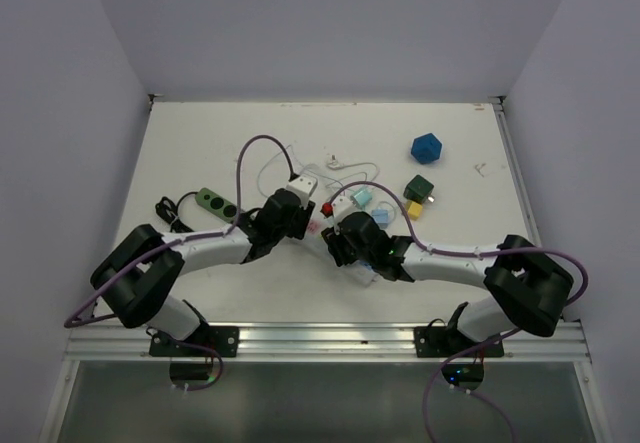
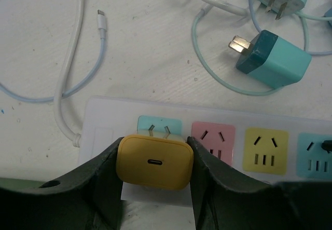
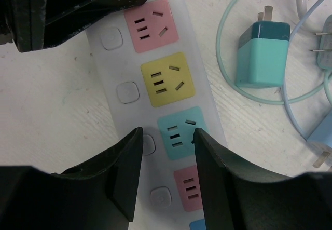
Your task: Pull the plug off the socket
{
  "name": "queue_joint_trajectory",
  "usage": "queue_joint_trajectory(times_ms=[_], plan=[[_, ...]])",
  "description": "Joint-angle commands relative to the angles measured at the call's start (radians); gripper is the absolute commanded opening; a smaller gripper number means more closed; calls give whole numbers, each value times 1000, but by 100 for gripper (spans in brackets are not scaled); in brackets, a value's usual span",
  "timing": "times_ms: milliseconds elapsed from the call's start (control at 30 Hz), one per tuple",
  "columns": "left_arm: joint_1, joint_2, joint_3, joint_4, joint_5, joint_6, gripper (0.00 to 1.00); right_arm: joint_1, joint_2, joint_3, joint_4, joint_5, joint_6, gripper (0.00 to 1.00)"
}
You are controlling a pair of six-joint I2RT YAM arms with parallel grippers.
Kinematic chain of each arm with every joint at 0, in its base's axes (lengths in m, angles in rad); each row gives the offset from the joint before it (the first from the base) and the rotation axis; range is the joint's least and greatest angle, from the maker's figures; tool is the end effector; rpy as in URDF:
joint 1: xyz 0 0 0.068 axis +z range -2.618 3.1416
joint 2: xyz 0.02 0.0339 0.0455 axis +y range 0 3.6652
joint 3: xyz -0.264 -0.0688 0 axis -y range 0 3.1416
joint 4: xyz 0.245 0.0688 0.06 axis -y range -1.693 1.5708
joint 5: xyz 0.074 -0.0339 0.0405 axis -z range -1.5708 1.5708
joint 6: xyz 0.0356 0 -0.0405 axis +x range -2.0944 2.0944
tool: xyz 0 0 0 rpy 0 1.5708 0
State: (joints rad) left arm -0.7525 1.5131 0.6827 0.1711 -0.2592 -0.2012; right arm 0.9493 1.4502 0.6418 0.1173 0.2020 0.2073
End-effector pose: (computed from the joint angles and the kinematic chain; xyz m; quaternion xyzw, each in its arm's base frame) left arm 0.2253 -0.1984 0.1703 0.1876 0.8723 -0.0972 0.4410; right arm 0.1716 0.2273 0.1704 -0.2864 0.8545 0.1552 0.4046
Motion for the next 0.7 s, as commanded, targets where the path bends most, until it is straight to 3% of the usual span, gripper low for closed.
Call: queue_joint_trajectory(times_ms=[0, 400, 567, 667], plan=[[-4, -105, -21, 246, 12, -7, 0, 3, 61, -24, -108, -36, 24, 48], [-4, -166, -144, 415, 35, -78, 0, 3, 88, -24, -97, -58, 41, 49], [-4, -151, -94, 334, -40, -86, 0, 2, 15, -27, -91, -78, 61, 51], [1, -104, 1, 190, -167, -113, 0, 2, -74, -39, -70, -108, 87, 54]])
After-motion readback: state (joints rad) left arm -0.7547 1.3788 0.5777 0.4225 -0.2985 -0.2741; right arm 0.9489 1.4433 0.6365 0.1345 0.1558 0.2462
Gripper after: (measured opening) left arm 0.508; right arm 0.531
